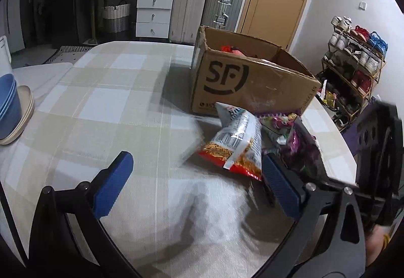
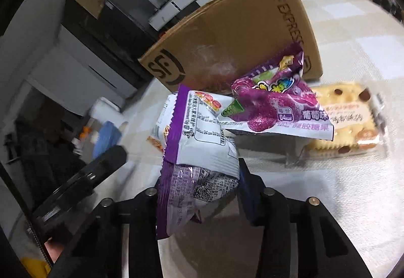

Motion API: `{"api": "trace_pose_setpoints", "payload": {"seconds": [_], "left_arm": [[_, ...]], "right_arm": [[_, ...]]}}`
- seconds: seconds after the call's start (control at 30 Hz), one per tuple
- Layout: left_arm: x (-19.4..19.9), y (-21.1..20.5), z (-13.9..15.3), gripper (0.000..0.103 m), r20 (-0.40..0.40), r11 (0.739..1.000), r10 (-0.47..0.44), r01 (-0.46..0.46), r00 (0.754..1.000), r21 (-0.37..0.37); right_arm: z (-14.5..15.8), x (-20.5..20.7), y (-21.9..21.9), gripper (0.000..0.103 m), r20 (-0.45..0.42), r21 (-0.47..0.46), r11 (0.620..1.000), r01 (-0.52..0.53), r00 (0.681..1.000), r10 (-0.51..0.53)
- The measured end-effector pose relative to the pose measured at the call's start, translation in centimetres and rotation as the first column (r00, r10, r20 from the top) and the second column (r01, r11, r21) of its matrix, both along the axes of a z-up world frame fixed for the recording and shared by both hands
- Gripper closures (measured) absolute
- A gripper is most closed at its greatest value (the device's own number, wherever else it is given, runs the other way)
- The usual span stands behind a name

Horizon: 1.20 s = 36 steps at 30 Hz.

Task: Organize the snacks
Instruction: 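Grasp the white noodle-snack bag with the left gripper while the right gripper grasps the purple-white bag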

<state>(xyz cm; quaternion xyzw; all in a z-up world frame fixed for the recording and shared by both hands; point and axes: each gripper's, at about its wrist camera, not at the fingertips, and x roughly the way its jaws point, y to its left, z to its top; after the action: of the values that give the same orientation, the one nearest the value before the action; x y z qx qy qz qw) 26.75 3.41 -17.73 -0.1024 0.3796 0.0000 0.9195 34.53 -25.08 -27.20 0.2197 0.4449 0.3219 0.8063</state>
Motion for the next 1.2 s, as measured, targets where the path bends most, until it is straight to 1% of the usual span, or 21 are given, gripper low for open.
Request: {"api": "trace_pose_setpoints", "payload": {"seconds": [0.03, 0.13, 0.27, 0.37, 0.43, 0.6, 0.77, 0.83, 0.9, 0.93, 1.0, 1.03, 1.13, 1.17, 1.2], "left_arm": [[0.3, 0.1, -0.1, 0.001, -0.002, 1.0, 0.002, -0.002, 1.0, 0.009], [0.9, 0.4, -0.5, 0.001, -0.009, 1.0, 0.002, -0.002, 1.0, 0.019], [1.8, 0.9, -0.9, 0.001, -0.022, 0.999, 0.028, -0.027, 0.999, 0.028], [2.4, 1.0, -0.8, 0.001, -0.02, 0.999, 0.025, -0.024, 0.999, 0.021], [2.8, 0.7, -0.9, 0.001, -0.037, 1.0, 0.01, -0.009, 0.999, 0.022], [4.1, -0.8, -0.8, 0.001, -0.055, 0.998, -0.052, 0.053, 0.997, 0.019], [6.2, -2.8, -1.7, 0.001, -0.102, 0.989, -0.092, 0.102, 0.991, 0.102], [6.9, -3.3, -2.2, 0.001, -0.107, 0.987, -0.115, 0.126, 0.988, 0.103], [7.7, -3.9, -3.2, 0.001, -0.136, 0.979, -0.118, 0.138, 0.984, 0.149], [7.9, -4.1, -3.6, 0.002, -0.14, 0.977, -0.132, 0.153, 0.981, 0.151], [8.4, -4.4, -4.5, 0.011, -0.172, 0.972, -0.154, 0.18, 0.973, 0.151], [8.6, -4.4, -5.0, 0.021, -0.191, 0.972, -0.158, 0.186, 0.969, 0.144], [8.3, -4.0, -4.9, 0.03, -0.18, 0.975, -0.156, 0.18, 0.971, 0.127], [8.2, -3.9, -4.8, 0.035, -0.181, 0.975, -0.16, 0.184, 0.97, 0.123], [8.1, -3.7, -4.7, 0.037, -0.176, 0.976, -0.163, 0.185, 0.971, 0.114]], "right_arm": [[0.1, 0.0, -0.2, 0.067, 0.011, 0.008, 1.0, 0.003, 1.0, -0.003], [0.5, -0.2, -0.4, 0.068, 0.051, 0.02, 1.0, 0.005, 0.999, -0.006], [1.3, -1.3, -0.8, 0.069, 0.11, 0.031, 0.999, 0.009, 0.994, -0.012], [1.8, -2.0, -1.7, 0.069, 0.149, 0.054, 0.998, 0.023, 0.988, -0.031], [2.1, -2.5, -2.4, 0.069, 0.17, 0.051, 0.997, 0.051, 0.984, -0.059], [2.5, -3.7, -4.2, 0.069, 0.205, 0.095, 0.992, 0.086, 0.973, -0.104], [2.9, -4.5, -5.8, 0.069, 0.229, 0.148, 0.984, 0.097, 0.965, -0.129], [3.0, -4.5, -6.3, 0.069, 0.23, 0.159, 0.982, 0.104, 0.963, -0.139], [2.8, -4.6, -6.7, 0.069, 0.227, 0.163, 0.981, 0.102, 0.964, -0.138], [2.7, -4.6, -6.7, 0.069, 0.225, 0.164, 0.981, 0.102, 0.965, -0.137], [2.9, -4.4, -6.6, 0.069, 0.227, 0.17, 0.981, 0.097, 0.965, -0.134], [2.9, -4.4, -6.3, 0.069, 0.227, 0.171, 0.981, 0.095, 0.965, -0.133], [2.8, -4.3, -6.1, 0.069, 0.222, 0.174, 0.98, 0.094, 0.966, -0.132], [2.8, -4.3, -6.2, 0.069, 0.222, 0.178, 0.98, 0.092, 0.966, -0.131], [2.8, -4.3, -6.2, 0.069, 0.222, 0.18, 0.979, 0.091, 0.966, -0.131]]}}
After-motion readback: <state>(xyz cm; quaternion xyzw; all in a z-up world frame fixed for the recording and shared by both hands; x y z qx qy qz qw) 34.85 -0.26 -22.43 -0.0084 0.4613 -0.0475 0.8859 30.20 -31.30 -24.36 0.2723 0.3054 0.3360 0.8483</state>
